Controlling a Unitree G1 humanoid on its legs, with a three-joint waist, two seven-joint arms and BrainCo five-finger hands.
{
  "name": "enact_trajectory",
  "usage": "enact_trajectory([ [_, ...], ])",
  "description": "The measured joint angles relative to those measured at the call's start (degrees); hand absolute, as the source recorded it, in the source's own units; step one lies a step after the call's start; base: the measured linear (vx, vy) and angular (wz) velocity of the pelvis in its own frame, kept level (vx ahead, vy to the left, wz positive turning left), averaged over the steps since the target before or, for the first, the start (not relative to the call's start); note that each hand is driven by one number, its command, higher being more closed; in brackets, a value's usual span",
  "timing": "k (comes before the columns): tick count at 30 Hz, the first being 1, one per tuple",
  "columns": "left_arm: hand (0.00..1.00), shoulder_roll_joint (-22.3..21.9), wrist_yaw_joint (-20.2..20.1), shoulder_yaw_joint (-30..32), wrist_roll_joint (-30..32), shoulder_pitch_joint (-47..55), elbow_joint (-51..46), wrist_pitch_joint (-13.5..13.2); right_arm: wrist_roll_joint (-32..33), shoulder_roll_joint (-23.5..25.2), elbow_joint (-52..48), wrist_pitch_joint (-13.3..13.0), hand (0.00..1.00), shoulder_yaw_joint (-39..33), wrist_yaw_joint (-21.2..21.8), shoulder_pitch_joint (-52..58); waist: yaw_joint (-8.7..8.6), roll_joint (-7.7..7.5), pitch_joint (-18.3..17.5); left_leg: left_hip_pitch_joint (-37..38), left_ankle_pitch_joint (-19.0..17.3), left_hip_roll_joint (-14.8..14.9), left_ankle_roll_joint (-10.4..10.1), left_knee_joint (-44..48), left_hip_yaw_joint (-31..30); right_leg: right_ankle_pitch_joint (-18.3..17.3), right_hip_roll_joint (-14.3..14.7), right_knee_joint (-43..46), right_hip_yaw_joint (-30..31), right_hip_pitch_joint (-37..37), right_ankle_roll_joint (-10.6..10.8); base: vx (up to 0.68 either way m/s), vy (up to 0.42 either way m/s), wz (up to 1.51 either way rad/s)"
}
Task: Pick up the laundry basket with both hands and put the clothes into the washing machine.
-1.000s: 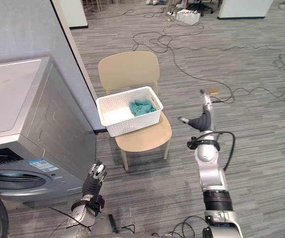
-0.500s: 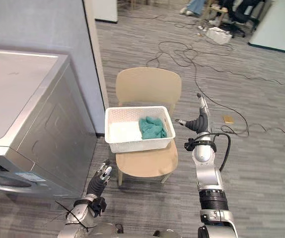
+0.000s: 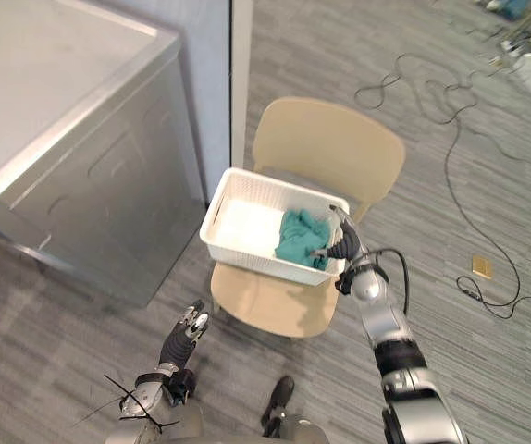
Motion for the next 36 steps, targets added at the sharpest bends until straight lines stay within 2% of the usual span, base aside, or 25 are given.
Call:
enact_trajectory([
  [1, 0.0, 0.6, 0.0, 0.0, -0.1, -0.6, 0.0, 0.0, 0.0, -0.9, 3.6, -0.2, 0.0, 0.8, 0.0, -4.3, 0.78, -0.34, 1.7, -0.9, 0.9, -0.3, 0.0, -0.6, -0.6, 1.0, 0.0, -0.9, -0.5, -0.6, -0.2, -0.11, -0.038, 0.39],
  [3, 0.0, 1.3, 0.1, -0.1, -0.4, -2.3, -0.7, 0.0, -0.1, -4.3, 15.2, -0.4, 0.0, 2.4, -0.2, -16.1, 2.82, -0.04, 6.1, -3.2, 2.8, -1.1, -0.4, -1.5, -2.0, 3.2, -0.1, -3.3, -1.9, -1.4, -0.4, -0.15, -0.019, 0.36],
  [5, 0.0, 1.2, 0.3, -0.2, -0.6, -3.0, -2.2, 0.0, -0.5, -6.7, 21.6, -0.2, 0.0, 3.7, -0.3, -22.4, 4.63, 0.16, 8.0, -5.4, 4.0, -1.6, -0.7, -1.8, -3.0, 4.5, -0.2, -4.6, -2.8, -2.6, -0.6, -0.16, 0.021, 0.24],
  [8, 0.0, 1.2, 0.5, -1.0, -0.6, -4.1, -3.0, -0.1, -1.3, -8.3, 25.6, 0.3, 0.0, 6.4, -0.7, -27.8, 5.9, 0.32, 10.5, -7.6, 4.8, -1.9, -0.7, -1.7, -3.8, 5.3, -0.7, -5.0, -3.7, -4.1, -0.8, -0.12, 0.056, 0.18],
  [13, 0.0, 0.4, 1.7, -1.2, -2.2, -6.1, -5.5, -1.1, -1.9, -11.9, 29.7, 0.5, 0.0, 9.9, -1.3, -34.2, 5.93, 0.65, 14.9, -12.5, 6.7, -2.5, -1.1, -1.9, -5.5, 6.2, -1.2, -5.0, -5.4, -8.0, -0.6, -0.08, 0.038, 0.17],
  [16, 0.0, 0.3, 2.6, -2.4, -3.9, -6.6, -8.5, -1.3, -1.9, -15.1, 33.2, 0.8, 0.0, 9.9, -1.3, -36.6, 5.98, 1.58, 17.7, -13.7, 8.4, -2.8, -1.1, -3.5, -6.4, 6.8, -1.8, -5.0, -6.0, -9.6, -0.8, -0.05, 0.031, 0.16],
  [24, 0.0, -1.2, 2.4, -4.5, -7.8, -6.8, -12.4, -1.9, -1.8, -19.4, 34.4, 1.9, 0.0, 11.0, -1.2, -36.3, 6.07, 3.0, 19.0, -17.1, 9.0, -2.8, -1.3, -4.0, -6.3, 7.0, -2.0, -5.0, -6.4, -12.9, -0.6, -0.01, 0.012, 0.02],
  [27, 0.0, -2.1, 2.0, -5.4, -10.8, -7.3, -14.2, -2.1, -1.7, -22.4, 33.9, 1.7, 0.0, 12.1, -0.5, -36.4, 6.12, 3.73, 19.5, -19.5, 9.3, -2.7, -1.4, -4.0, -6.3, 7.0, -2.1, -4.5, -6.3, -15.6, -0.6, 0.0, 0.0, 0.0],
  [32, 0.0, -4.1, 1.2, -5.9, -16.1, -9.0, -17.2, -2.4, -1.6, -27.3, 30.6, 0.6, 0.0, 14.2, 1.7, -38.8, 6.06, 3.83, 19.5, -22.5, 10.3, -2.4, -1.8, -5.1, -5.5, 7.0, -2.3, -3.5, -6.1, -19.7, -0.7, -0.04, 0.018, -0.03],
  [33, 0.0, -4.5, 1.2, -6.0, -16.6, -9.2, -17.5, -2.4, -1.6, -27.8, 30.0, 0.6, 1.0, 14.4, 2.3, -38.9, 6.06, 3.82, 19.5, -22.7, 10.7, -2.3, -1.9, -5.7, -5.3, 7.0, -2.4, -3.5, -6.1, -20.2, -0.7, -0.04, 0.019, -0.01],
  [36, 0.0, -5.9, 1.2, -7.0, -19.0, -10.2, -17.6, -2.4, 2.3, -29.0, 26.7, 0.5, 1.0, 14.3, 3.8, -38.7, 5.84, 3.79, 19.5, -23.9, 11.1, -2.1, -2.2, -6.6, -4.4, 7.0, -2.6, -3.0, -6.0, -22.0, -0.6, -0.04, 0.025, -0.03],
])
